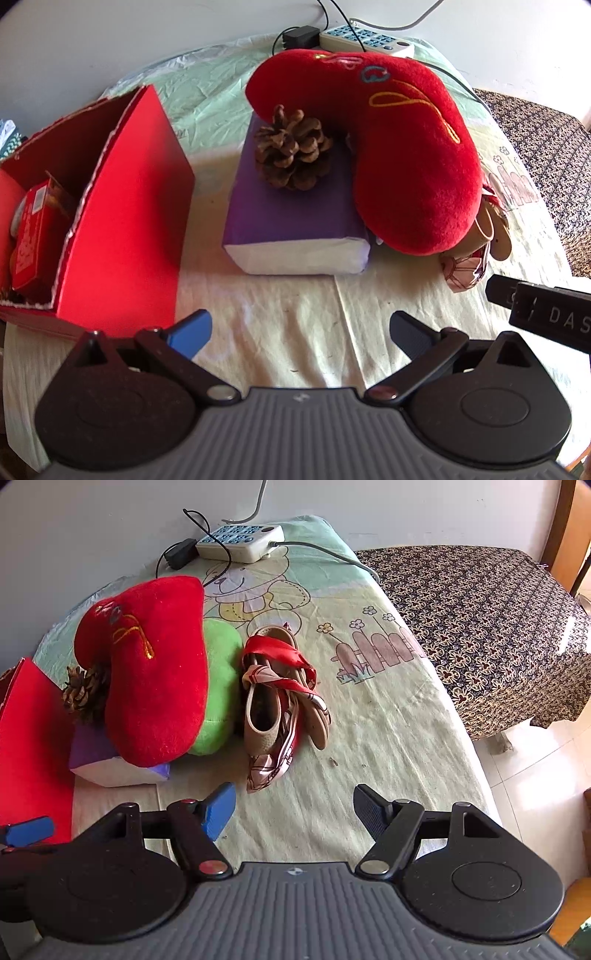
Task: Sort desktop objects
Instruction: 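Reach the right gripper to the pinecone on the purple box and grasp it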
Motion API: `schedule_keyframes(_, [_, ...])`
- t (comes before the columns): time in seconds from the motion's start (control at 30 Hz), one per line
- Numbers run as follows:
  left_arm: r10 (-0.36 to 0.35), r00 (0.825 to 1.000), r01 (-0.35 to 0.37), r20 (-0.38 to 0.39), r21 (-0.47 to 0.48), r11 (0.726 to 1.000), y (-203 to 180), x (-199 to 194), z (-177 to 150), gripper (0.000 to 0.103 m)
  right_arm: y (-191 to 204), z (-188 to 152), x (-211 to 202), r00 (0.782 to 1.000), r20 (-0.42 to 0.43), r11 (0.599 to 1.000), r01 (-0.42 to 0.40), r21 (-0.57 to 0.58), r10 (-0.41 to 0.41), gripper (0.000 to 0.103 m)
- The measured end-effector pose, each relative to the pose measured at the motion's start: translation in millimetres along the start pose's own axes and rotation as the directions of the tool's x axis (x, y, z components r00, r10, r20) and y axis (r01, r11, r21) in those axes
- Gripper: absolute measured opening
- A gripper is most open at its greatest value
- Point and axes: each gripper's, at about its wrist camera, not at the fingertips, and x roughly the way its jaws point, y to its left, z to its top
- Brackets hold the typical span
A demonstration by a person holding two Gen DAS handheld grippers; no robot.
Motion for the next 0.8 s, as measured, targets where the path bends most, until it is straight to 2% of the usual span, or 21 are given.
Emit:
schedule_keyframes(0.13, [-0.001,0.997,-0.003,0.075,0.046,0.999,1,-10,9,0.102,-5,12,-7,0.999,0.047,1.0,-0.015,0.006,0.015,0.073])
schedule_keyframes(0.3, [-0.098,0.983,0.08,0.154,0.121,0.989,-2,-15,21,0.102,-11,48,-23,0.987,0.141,0.996,-0.085,0.017,0.082,0.077])
schedule_keyframes(0.4, [-0.17,0.972,0.148,0.163,0.141,0.979,-9,-9,29,0.102,-7,71,-17,0.978,0.149,0.988,-0.151,0.006,0.149,0.078])
schedule_keyframes(0.53, [-0.212,0.96,0.178,0.183,0.19,0.966,-25,-8,29,0.102,7,90,-1,0.964,0.112,0.971,-0.237,-0.037,0.24,0.078])
schedule_keyframes(0.6, [-0.246,0.951,0.205,0.187,0.216,0.955,-29,-11,24,0.102,2,97,4,0.968,0.115,0.975,-0.223,-0.013,0.223,0.078])
schedule_keyframes(0.7, [-0.3,0.936,0.245,0.186,0.269,0.931,-37,-18,10,0.102,-19,98,13,0.982,0.117,0.987,-0.155,0.053,0.148,0.078])
schedule_keyframes(0.8, [-0.345,0.929,0.289,0.136,0.319,0.903,-51,-15,-1,0.102,-31,95,29,0.99,0.058,0.989,-0.131,0.072,0.127,0.078])
